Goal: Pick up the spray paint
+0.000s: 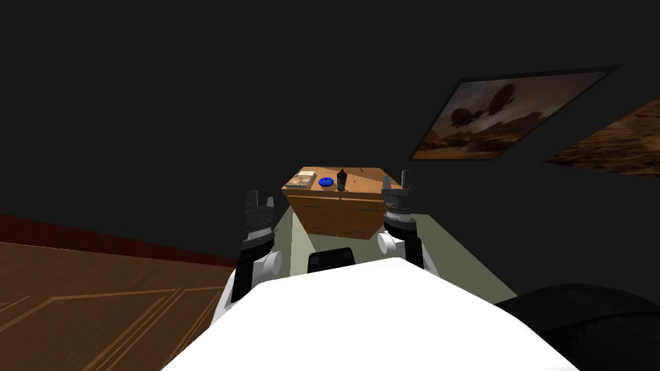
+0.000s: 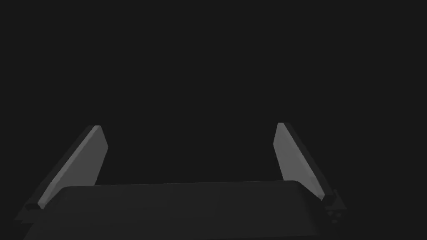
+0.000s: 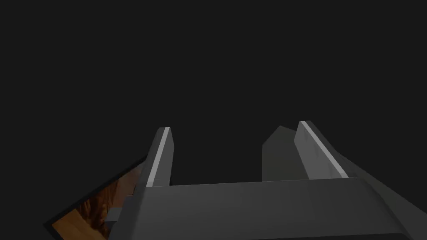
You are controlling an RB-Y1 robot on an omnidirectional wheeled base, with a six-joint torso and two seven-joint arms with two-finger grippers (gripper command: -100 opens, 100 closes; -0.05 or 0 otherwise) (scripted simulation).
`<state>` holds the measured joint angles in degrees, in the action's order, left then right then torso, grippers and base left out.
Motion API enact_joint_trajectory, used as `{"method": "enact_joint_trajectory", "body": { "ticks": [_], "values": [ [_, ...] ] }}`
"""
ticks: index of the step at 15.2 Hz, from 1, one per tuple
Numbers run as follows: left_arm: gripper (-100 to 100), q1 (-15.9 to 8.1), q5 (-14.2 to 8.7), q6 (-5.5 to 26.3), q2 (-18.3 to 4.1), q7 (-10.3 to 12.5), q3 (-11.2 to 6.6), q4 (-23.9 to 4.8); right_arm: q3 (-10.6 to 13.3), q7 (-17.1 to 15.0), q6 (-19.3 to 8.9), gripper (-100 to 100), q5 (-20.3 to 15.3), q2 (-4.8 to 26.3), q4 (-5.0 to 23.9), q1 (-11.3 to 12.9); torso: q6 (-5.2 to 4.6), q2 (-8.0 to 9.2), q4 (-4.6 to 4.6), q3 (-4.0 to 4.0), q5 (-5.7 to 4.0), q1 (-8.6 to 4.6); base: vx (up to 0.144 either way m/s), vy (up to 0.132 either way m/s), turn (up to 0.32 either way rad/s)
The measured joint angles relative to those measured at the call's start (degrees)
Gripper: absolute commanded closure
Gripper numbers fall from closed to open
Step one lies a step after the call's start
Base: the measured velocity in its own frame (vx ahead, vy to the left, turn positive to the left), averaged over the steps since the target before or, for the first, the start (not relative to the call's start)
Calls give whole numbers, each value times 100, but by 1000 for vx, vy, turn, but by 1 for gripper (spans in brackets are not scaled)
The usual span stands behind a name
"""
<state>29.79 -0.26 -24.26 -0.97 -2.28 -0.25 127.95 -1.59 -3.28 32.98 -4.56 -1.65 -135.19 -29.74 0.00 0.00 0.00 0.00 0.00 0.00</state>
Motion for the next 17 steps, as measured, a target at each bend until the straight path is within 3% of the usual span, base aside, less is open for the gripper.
{"method": "enact_joint_trajectory", "body": {
  "ticks": [6, 11, 17],
  "values": [
    [0, -1, 0, 0, 0, 0, 0, 0, 252, -219, -433, -100, 586, 652, 181, -69, 3, 0, 0, 0, 0, -2, -1, 2, 117],
    [0, -1, 0, 0, 0, 0, 0, 0, 500, -485, -717, -100, 1199, 1210, 539, -184, 2, -1, -1, -1, -1, -2, 0, 2, 125],
    [0, -1, 0, 0, 0, 0, 0, 0, 792, -800, -1317, -100, 1976, 1801, 738, -274, 4, -2, -1, -1, -1, -2, 2, 0, 138]
  ]
}}
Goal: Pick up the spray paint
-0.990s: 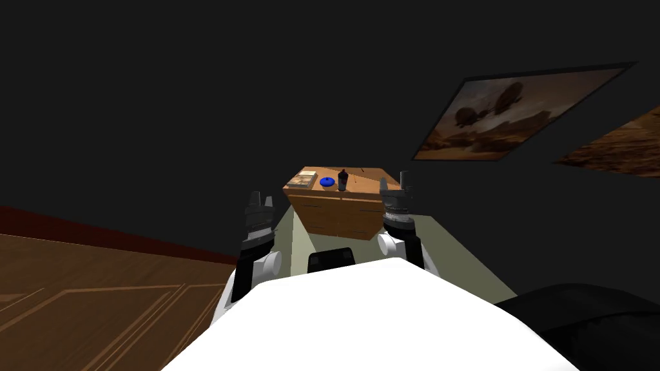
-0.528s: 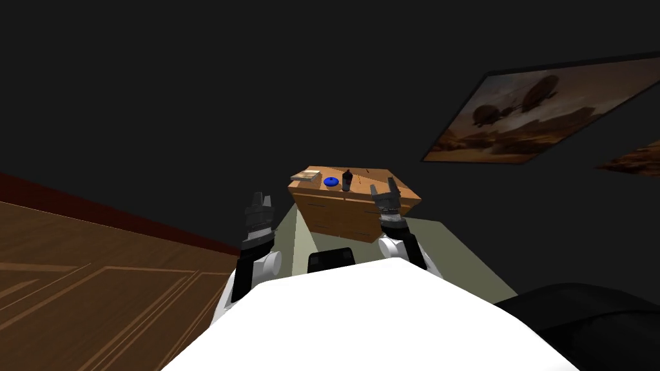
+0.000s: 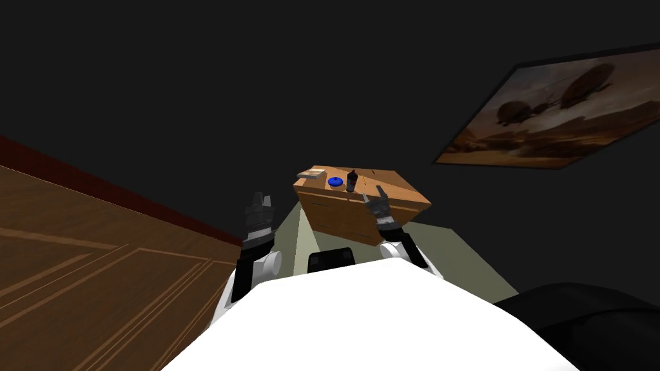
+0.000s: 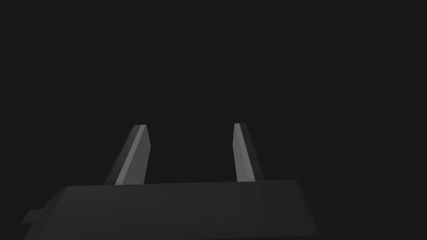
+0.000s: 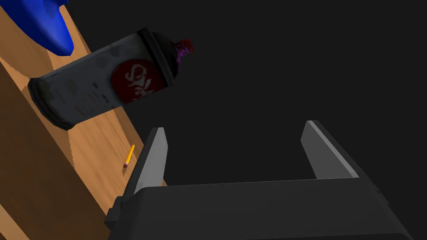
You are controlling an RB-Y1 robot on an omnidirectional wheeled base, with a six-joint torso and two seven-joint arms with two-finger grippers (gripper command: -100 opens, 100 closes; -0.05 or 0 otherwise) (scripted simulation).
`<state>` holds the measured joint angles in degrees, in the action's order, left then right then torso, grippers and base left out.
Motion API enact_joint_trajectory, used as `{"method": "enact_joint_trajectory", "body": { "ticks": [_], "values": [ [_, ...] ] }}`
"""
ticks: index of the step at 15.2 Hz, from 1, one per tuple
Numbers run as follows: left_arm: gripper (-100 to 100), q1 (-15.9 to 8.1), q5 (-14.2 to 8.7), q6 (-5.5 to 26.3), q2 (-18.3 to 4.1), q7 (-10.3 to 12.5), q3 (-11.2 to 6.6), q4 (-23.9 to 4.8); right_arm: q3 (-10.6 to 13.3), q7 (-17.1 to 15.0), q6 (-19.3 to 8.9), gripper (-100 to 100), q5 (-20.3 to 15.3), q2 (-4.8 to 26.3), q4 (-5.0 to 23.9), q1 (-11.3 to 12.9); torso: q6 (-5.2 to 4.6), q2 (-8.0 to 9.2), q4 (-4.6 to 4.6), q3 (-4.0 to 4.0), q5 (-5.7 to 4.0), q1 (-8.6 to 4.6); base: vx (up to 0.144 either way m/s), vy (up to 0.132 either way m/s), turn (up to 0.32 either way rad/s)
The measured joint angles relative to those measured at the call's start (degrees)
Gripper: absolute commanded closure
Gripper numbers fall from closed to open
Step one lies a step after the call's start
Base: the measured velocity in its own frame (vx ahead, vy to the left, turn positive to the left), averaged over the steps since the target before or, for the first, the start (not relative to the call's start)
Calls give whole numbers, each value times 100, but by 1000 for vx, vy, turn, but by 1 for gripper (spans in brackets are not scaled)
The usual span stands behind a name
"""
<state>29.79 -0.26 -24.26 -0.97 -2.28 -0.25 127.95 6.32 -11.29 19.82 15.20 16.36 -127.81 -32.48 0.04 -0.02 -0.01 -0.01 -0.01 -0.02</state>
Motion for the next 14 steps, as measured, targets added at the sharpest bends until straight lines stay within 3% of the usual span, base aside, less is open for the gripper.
{"method": "enact_joint_trajectory", "body": {
  "ticks": [5, 14],
  "values": [
    [0, 0, 0, 0, 0, 0, 0, 0, 274, -242, -393, -100, 617, 434, 312, -18, 0, -2, 0, -1, 0, 0, 3, -1, 106],
    [0, 0, 0, 0, 0, 0, 0, 0, 684, -653, -1077, -100, 1676, 1121, 626, -221, 0, -1, 0, 0, 1, 0, 3, -1, 114]
  ]
}}
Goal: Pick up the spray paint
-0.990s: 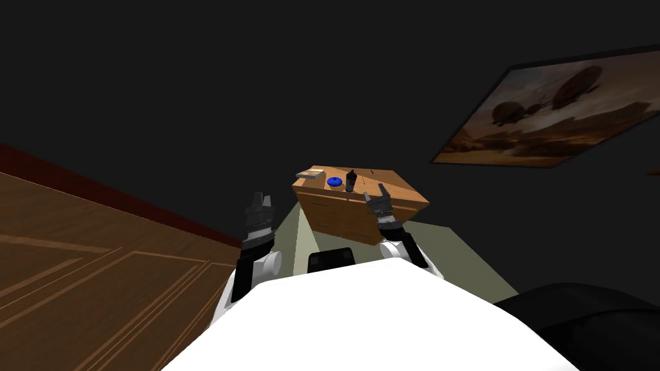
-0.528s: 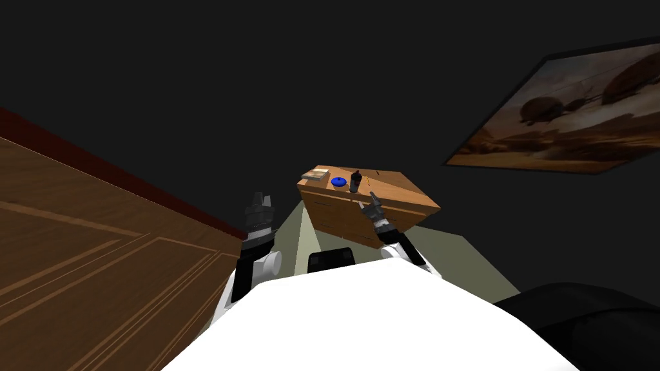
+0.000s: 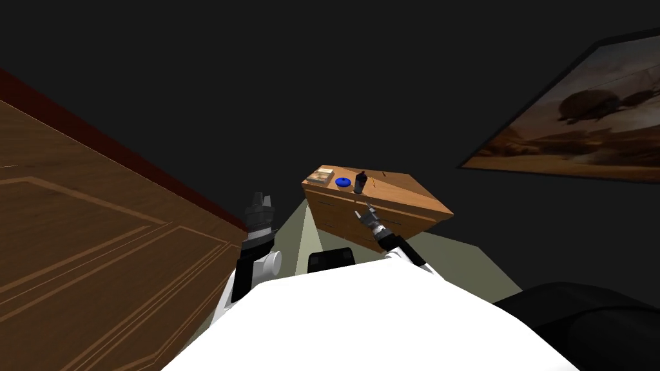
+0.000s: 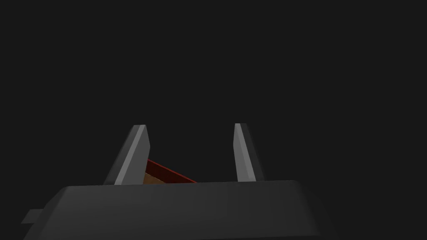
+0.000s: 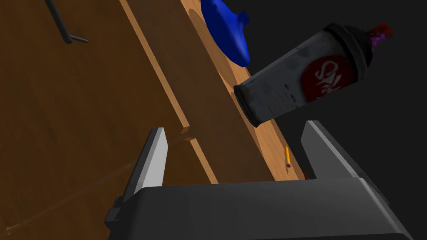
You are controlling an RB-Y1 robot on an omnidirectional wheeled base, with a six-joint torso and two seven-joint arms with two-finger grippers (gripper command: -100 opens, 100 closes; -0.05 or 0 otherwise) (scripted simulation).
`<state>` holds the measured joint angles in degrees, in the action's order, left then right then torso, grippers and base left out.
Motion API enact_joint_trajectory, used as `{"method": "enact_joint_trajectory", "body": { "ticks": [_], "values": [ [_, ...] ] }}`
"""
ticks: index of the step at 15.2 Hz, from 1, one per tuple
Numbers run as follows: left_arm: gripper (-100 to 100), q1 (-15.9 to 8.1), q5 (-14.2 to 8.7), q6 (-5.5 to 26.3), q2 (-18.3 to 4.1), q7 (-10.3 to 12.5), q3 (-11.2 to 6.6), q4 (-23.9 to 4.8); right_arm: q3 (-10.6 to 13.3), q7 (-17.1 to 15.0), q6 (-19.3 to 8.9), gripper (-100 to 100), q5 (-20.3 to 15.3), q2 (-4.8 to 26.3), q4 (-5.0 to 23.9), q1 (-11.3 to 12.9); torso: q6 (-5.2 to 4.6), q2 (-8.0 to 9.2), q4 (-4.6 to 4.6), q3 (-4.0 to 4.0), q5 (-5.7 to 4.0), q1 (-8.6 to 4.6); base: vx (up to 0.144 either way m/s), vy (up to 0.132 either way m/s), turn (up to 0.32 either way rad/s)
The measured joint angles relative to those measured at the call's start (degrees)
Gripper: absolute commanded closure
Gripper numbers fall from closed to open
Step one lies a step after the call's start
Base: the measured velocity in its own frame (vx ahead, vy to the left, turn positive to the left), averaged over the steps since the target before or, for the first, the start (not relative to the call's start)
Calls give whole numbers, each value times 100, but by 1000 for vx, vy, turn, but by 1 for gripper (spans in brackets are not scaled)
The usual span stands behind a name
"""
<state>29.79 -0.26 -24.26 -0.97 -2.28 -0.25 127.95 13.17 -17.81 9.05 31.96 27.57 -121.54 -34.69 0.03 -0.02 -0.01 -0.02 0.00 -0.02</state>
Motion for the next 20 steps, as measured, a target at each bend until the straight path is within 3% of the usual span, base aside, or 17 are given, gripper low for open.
{"method": "enact_joint_trajectory", "body": {
  "ticks": [9, 10, 13, 14, 15, 18, 20],
  "values": [
    [0, 0, 0, 0, 0, 0, 0, 0, 318, -391, -674, -100, 1080, 611, 330, -100, 1, 0, 0, 0, 0, 1, 3, -1, 111],
    [0, 0, 0, 0, 0, 0, 0, 0, 388, -489, -811, -100, 1232, 783, 386, -152, 0, 0, 0, 0, 0, -1, 6, -8, 121],
    [0, 1, 0, 0, 0, 0, -1, 0, 516, -553, -947, -100, 1566, 886, 474, -201, -5, 1, 1, 1, 0, 0, 3, -1, 57],
    [0, 0, 0, 0, 0, 0, 0, 0, 593, -601, -1037, -100, 1656, 965, 479, -318, -1, 2, 0, 1, 0, 2, 5, 0, 267],
    [0, 0, 0, 0, 0, 0, 0, 0, 706, -704, -1110, -100, 1812, 1179, 586, -337, 0, 1, 0, 0, 0, -2, 4, -7, 106],
    [0, 1, 0, 0, 0, 0, -1, 0, 765, -812, -1333, -100, 2187, 1295, 708, -283, -5, 0, 1, 0, 0, -1, 3, -2, 75],
    [0, 0, 0, 0, 0, 0, 0, 0, 928, -941, -1549, -100, 2385, 1486, 792, -456, -1, 1, 0, 0, 1, -1, 7, -5, 215]
  ]
}}
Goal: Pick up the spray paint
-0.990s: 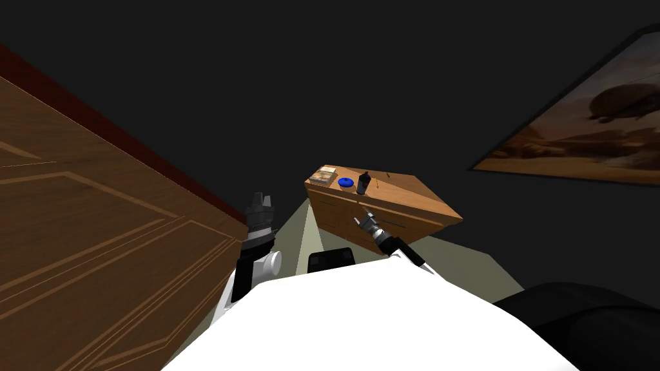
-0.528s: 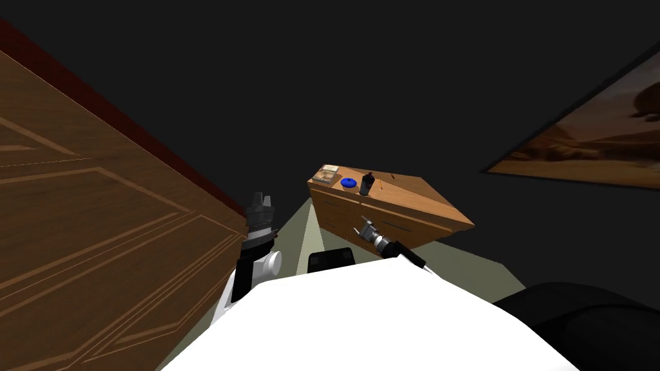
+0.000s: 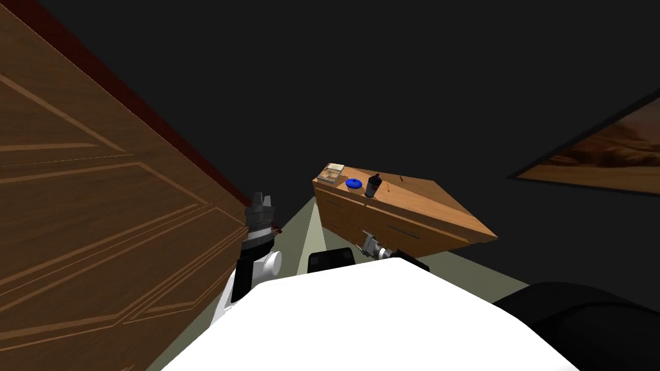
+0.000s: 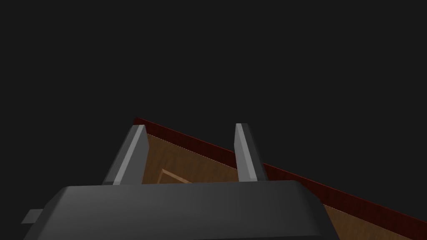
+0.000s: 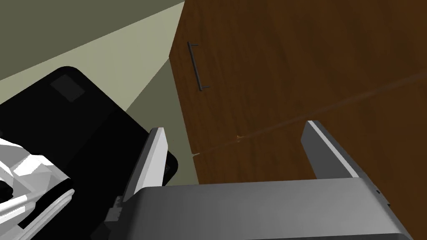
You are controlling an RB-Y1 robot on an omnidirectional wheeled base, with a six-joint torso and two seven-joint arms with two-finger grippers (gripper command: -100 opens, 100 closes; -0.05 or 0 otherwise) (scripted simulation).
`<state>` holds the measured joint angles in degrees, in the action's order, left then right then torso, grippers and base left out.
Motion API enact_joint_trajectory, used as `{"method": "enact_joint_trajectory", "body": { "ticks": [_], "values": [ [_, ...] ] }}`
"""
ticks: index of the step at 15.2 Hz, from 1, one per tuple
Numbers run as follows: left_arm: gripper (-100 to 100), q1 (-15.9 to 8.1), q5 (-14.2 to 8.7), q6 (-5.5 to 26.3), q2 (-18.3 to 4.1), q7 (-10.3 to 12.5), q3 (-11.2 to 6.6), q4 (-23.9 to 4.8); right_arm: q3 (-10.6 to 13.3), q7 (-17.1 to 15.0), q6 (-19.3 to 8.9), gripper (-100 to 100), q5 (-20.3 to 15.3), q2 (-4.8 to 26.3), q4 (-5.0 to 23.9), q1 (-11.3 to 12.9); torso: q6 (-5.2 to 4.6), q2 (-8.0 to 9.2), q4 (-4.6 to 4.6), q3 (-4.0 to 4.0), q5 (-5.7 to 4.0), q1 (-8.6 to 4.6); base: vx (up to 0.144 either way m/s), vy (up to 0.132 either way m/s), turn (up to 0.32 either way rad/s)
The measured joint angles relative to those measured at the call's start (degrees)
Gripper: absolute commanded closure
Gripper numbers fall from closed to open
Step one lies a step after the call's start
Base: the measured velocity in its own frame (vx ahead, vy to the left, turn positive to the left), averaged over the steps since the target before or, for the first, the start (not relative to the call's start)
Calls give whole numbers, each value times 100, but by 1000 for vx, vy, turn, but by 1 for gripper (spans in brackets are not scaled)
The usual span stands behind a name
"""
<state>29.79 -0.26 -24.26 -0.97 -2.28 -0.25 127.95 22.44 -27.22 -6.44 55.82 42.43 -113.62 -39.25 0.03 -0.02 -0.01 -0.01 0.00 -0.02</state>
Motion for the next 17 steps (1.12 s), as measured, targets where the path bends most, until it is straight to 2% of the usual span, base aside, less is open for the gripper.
{"method": "enact_joint_trajectory", "body": {
  "ticks": [4, 5, 7, 9, 11, 12, 13, 15, 17],
  "values": [
    [0, 1, 0, 0, 0, 0, -1, 0, 106, -117, -210, -100, 468, 192, 156, 74, -4, 0, 1, 0, 0, 1, 2, -1, 46],
    [0, 0, 0, 0, 0, 0, 0, 0, 107, -195, -383, -100, 484, 172, 179, -12, 0, 0, 0, 0, 0, 3, 7, -2, 295],
    [0, 1, 0, 0, 0, 0, -1, 0, 270, -349, -639, -100, 663, 367, 320, -48, -2, -1, 0, -1, 0, -2, 4, -8, 72],
    [0, 1, 0, 0, 0, 0, -1, 0, 361, -383, -673, -100, 926, 543, 413, 11, -4, -1, 1, 0, 0, -2, 1, -2, -25],
    [0, 1, 0, 0, 0, 0, -1, 0, 373, -385, -656, -100, 1158, 585, 420, 11, -4, 0, 1, 0, 0, 2, 2, 2, 116],
    [0, 0, 0, 0, 0, 0, 0, 0, 354, -524, -823, -100, 1146, 623, 423, -77, 0, 1, 0, 0, 1, 2, 6, -2, 309],
    [0, 0, 0, 0, 0, 0, 0, 0, 450, -629, -976, -100, 1326, 820, 501, -80, 2, -1, 0, -1, 1, -1, 6, -10, 159],
    [0, 1, 0, 0, 0, 0, -1, 0, 630, -635, -1065, -100, 1616, 953, 662, -63, -5, -1, 0, -1, -1, -3, 4, -7, -10],
    [0, 1, 0, 0, 0, 0, -1, 0, 651, -633, -1081, -100, 1867, 992, 668, -82, -5, 0, 1, 0, 0, 1, 3, 2, 109]
  ]
}}
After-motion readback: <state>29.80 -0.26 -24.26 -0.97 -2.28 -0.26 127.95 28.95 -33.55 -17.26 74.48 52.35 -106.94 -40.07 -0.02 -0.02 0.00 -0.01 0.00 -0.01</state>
